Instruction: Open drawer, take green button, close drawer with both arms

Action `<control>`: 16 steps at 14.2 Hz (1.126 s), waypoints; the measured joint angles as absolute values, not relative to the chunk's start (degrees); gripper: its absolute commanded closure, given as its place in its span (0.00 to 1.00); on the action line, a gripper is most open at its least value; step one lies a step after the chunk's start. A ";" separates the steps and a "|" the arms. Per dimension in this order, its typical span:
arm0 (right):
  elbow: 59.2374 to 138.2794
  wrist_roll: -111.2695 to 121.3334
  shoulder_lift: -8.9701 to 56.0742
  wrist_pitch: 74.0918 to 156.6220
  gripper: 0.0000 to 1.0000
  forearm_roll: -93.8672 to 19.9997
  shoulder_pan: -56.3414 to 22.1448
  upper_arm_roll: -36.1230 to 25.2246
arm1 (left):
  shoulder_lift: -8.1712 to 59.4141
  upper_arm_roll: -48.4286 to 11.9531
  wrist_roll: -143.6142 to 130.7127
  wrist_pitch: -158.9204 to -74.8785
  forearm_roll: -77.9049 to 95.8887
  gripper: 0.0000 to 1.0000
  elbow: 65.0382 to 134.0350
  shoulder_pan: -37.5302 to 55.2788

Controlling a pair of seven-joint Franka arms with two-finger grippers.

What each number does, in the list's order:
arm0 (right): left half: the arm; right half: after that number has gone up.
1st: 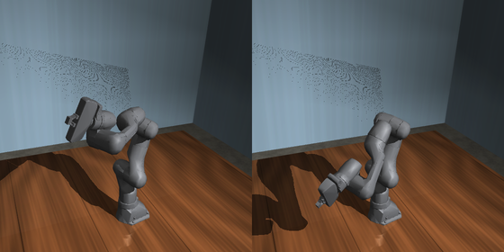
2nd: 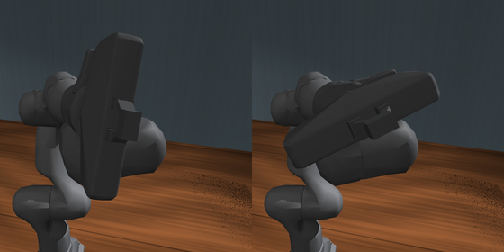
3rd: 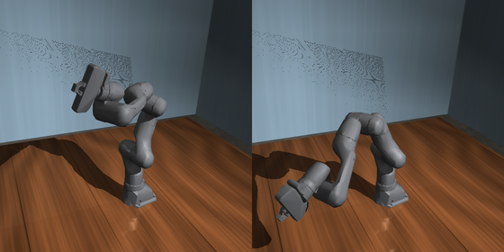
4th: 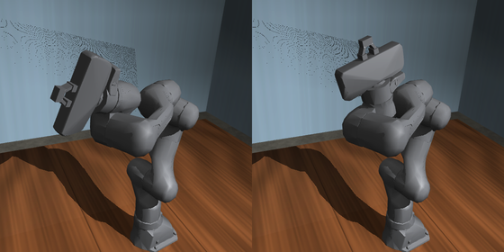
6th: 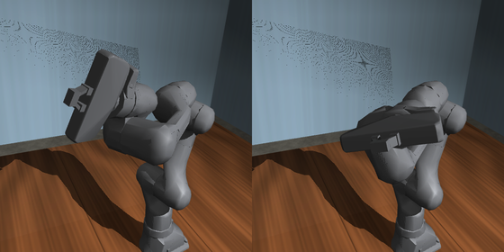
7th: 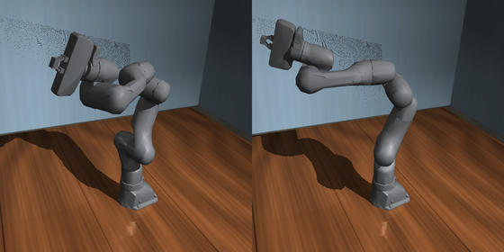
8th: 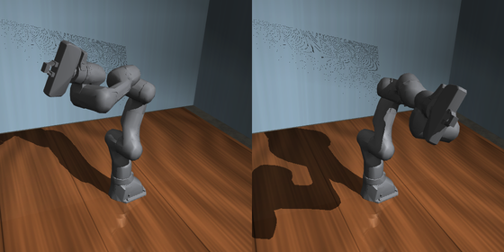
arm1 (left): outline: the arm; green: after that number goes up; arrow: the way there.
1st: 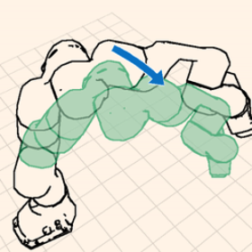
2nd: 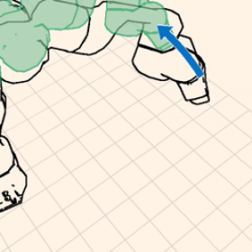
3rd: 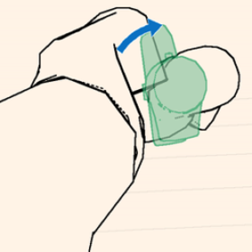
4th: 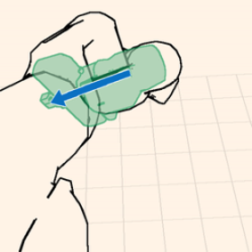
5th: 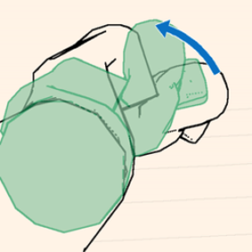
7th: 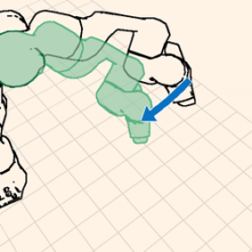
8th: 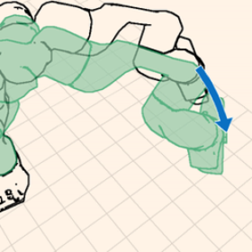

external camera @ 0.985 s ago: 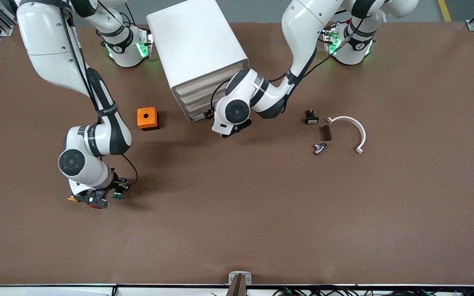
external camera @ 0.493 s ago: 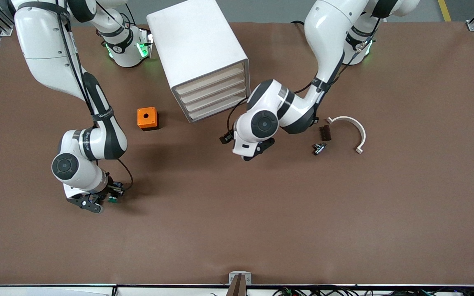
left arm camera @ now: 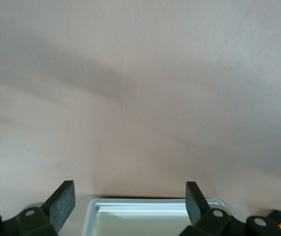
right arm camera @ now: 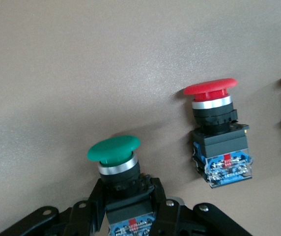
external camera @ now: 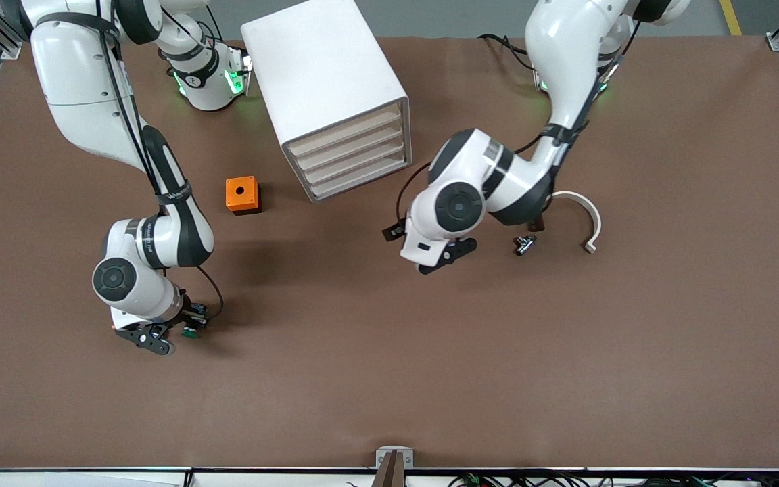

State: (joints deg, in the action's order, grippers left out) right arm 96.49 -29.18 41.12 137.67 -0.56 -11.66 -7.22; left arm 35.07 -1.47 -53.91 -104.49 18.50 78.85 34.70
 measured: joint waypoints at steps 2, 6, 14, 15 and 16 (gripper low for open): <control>96.46 -29.60 41.17 137.68 0.47 -0.56 -11.65 -7.22 | 31.04 -1.37 -49.61 -100.16 16.20 0.01 78.67 30.74; 96.12 -29.66 41.17 137.68 0.00 -0.53 -11.56 -7.29 | 23.48 -1.25 -39.41 -90.53 12.21 0.01 79.07 24.14; 93.89 -24.39 40.71 132.99 0.00 -0.39 -11.78 -7.18 | 10.75 -1.12 -13.51 -84.08 7.23 0.01 86.50 7.66; 93.41 -22.02 40.09 130.73 0.00 -0.39 -11.68 -7.25 | 9.08 -1.10 -9.98 -84.07 7.02 0.01 87.94 5.13; 93.09 -20.35 39.05 128.42 0.00 -0.39 -11.53 -7.35 | 7.73 -1.08 -7.05 -84.07 6.61 0.01 89.22 2.96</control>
State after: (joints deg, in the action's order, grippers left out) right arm 93.09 -20.35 39.05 128.42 -0.39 -11.53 -7.35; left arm 7.73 -1.08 -7.05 -84.07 6.61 89.22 2.96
